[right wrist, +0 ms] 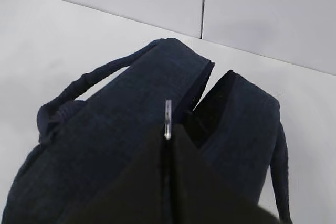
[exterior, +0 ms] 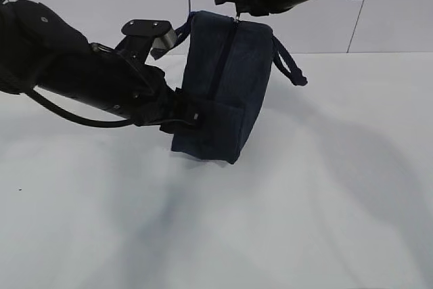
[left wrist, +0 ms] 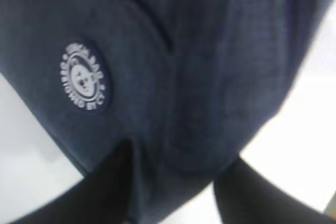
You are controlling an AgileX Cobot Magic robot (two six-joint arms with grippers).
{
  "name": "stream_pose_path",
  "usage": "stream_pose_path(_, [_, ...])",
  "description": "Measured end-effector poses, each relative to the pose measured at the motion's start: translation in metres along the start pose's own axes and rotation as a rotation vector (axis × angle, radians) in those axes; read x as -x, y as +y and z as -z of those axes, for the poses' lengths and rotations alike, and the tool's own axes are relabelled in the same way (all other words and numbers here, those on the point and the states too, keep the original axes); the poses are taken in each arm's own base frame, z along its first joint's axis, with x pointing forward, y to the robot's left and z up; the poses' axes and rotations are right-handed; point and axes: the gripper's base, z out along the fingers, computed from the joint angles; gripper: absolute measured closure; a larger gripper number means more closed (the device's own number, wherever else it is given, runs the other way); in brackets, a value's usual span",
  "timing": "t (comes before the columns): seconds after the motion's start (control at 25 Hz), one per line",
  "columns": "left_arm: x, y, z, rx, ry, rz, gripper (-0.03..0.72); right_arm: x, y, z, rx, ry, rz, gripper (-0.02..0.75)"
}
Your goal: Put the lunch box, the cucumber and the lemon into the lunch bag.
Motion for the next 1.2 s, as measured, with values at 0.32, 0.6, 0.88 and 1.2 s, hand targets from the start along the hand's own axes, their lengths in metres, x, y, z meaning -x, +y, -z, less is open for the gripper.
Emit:
stream_pose_path(0.32, [0.014, -0.015, 0.030, -0.051, -0.062, -0.012, 0.168, -0.001, 0.001, 0.000, 0.012, 0.010, -0.032, 0.738])
stream_pose_path(0.6, [0.022, -0.014, 0.037, -0.018, -0.139, 0.039, 0.163, -0.001, 0.002, 0.000, 0.024, 0.014, -0.062, 0.738])
stream_pose_path(0.88, [0.040, -0.014, 0.029, -0.041, -0.185, 0.056, 0.209, -0.002, 0.004, 0.000, 0.040, 0.020, -0.103, 0.738])
stream_pose_path(1.2, [0.040, -0.010, 0.013, -0.039, -0.164, 0.058, 0.641, -0.002, 0.004, 0.000, 0.044, 0.027, -0.114, 0.738])
